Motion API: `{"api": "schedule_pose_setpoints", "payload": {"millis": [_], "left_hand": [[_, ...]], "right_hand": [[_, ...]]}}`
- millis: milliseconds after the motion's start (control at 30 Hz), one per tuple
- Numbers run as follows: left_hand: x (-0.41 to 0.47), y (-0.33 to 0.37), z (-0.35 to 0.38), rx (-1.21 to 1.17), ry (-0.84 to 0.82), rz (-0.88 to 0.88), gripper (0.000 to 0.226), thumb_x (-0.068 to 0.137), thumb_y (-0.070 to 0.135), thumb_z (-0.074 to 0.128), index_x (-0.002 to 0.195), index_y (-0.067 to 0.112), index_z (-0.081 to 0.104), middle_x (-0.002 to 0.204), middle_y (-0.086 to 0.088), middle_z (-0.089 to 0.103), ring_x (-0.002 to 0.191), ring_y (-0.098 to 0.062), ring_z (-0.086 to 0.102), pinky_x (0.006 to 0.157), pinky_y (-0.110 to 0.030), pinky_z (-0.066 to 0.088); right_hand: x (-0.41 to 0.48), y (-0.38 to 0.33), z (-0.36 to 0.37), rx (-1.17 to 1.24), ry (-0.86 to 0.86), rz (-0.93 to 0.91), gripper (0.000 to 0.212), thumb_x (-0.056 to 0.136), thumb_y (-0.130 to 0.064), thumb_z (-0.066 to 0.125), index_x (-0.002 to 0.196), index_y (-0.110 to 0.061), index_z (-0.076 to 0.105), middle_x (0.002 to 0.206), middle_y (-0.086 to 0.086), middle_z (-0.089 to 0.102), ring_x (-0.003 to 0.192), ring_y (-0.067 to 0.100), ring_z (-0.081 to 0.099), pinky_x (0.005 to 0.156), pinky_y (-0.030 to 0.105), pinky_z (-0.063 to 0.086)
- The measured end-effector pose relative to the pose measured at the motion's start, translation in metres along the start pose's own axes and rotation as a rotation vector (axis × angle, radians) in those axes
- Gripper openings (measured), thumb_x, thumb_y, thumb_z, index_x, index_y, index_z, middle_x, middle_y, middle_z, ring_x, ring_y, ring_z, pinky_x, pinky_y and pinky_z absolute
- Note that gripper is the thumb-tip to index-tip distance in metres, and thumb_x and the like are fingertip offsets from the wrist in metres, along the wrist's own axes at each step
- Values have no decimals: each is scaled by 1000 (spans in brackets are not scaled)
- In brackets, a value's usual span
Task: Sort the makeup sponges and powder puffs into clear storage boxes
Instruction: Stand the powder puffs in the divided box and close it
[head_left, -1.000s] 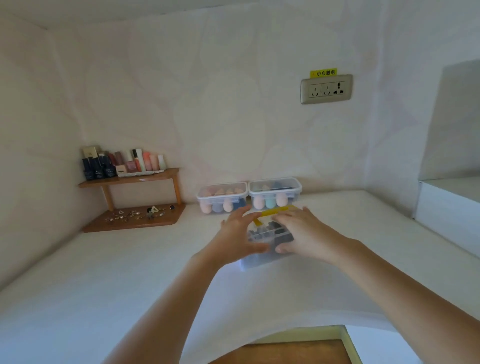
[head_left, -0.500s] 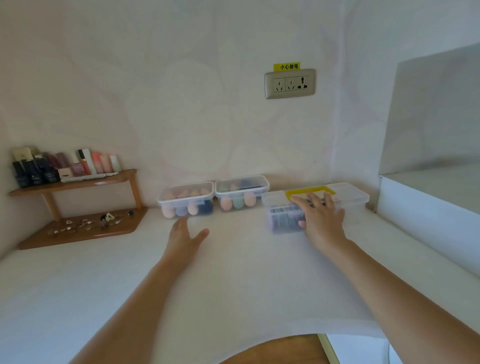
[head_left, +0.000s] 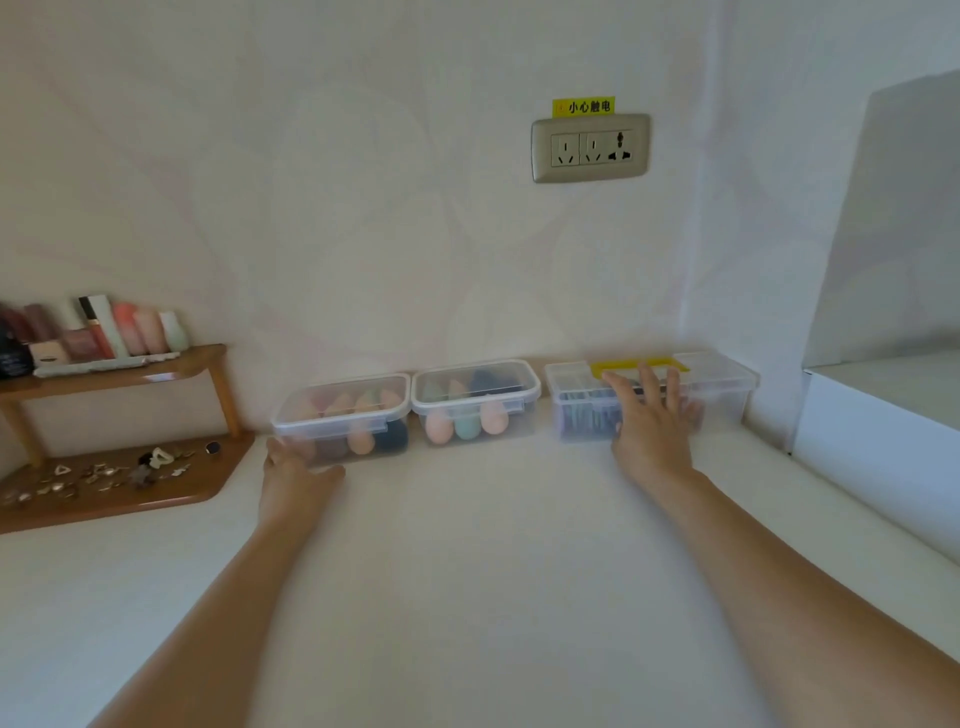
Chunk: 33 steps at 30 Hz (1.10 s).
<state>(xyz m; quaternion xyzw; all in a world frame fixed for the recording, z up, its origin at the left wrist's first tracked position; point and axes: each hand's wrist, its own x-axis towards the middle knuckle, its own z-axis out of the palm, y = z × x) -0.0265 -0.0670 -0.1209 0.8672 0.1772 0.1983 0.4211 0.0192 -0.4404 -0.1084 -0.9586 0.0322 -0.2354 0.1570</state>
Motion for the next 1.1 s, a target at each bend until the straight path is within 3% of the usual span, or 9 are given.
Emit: {"api": "schedule_pose_setpoints", "payload": {"millis": [133, 233, 333, 567, 667, 733, 800, 900, 1100], "left_hand": [[15, -2, 10, -86, 10, -60, 79, 70, 46, 67, 132, 6, 38, 121, -17, 53, 106, -36, 56, 89, -41, 46], [30, -15, 17, -74, -53, -69, 83, 66, 69, 57, 123, 10, 42, 113, -18, 56, 96, -30, 59, 88, -48, 51], [29, -10, 17, -18, -58, -53, 58, 81, 38, 65, 125, 7, 41, 110, -10, 53, 100, -31, 56, 91, -43, 47], [24, -6, 17, -12, -11, -47, 50, 82, 25, 64, 123, 5, 44, 113, -18, 56, 97, -34, 57, 88, -47, 49], [18, -2, 20, 78, 45, -48, 64, 78, 20, 70, 130, 2, 37, 121, -19, 51, 108, -38, 53, 86, -44, 44], [17, -1, 19, 70, 44, -59, 65, 78, 20, 71, 130, 3, 36, 123, -20, 50, 109, -39, 52, 88, -45, 45], [18, -1, 19, 72, 47, -44, 65, 77, 21, 71, 130, 3, 36, 124, -20, 51, 108, -38, 53, 90, -47, 46], [17, 1, 19, 66, 40, -59, 65, 78, 19, 69, 131, 2, 35, 125, -21, 50, 109, -39, 52, 90, -46, 45], [13, 5, 17, 56, 10, -61, 76, 81, 19, 67, 143, 5, 25, 130, -22, 50, 113, -39, 52, 93, -45, 45]], "right_hand": [[23, 4, 18, 17, 32, -44, 72, 89, -1, 48, 149, -33, 23, 161, 3, 4, 147, 33, -7, 116, 50, 3], [37, 6, 28, 41, 37, -64, 73, 90, 1, 46, 149, -34, 22, 161, 1, 3, 147, 31, -8, 116, 48, 1], [48, 9, 34, 92, 27, -88, 73, 90, 4, 45, 149, -35, 24, 161, 0, 3, 147, 29, -9, 117, 48, 1], [53, 8, 36, 169, 57, -105, 74, 88, 7, 45, 149, -29, 26, 162, 2, -2, 148, 28, -9, 117, 43, 0], [46, -1, 29, 257, 264, -142, 63, 83, 9, 51, 140, -15, 43, 155, 15, 22, 144, 31, 16, 113, 46, 19], [39, -10, 28, 286, 384, -278, 43, 70, 13, 56, 110, -3, 60, 122, 20, 53, 117, 35, 46, 94, 46, 41], [30, -20, 28, 319, 220, -427, 24, 71, 11, 53, 87, -5, 60, 94, 12, 59, 91, 33, 55, 75, 36, 44], [17, -31, 35, 264, -137, -549, 28, 82, 4, 47, 99, -9, 65, 103, 3, 63, 98, 22, 58, 78, 27, 41], [11, -34, 33, 264, -221, -485, 34, 91, -6, 43, 115, -19, 62, 119, -4, 61, 107, 14, 57, 85, 27, 45]]}}
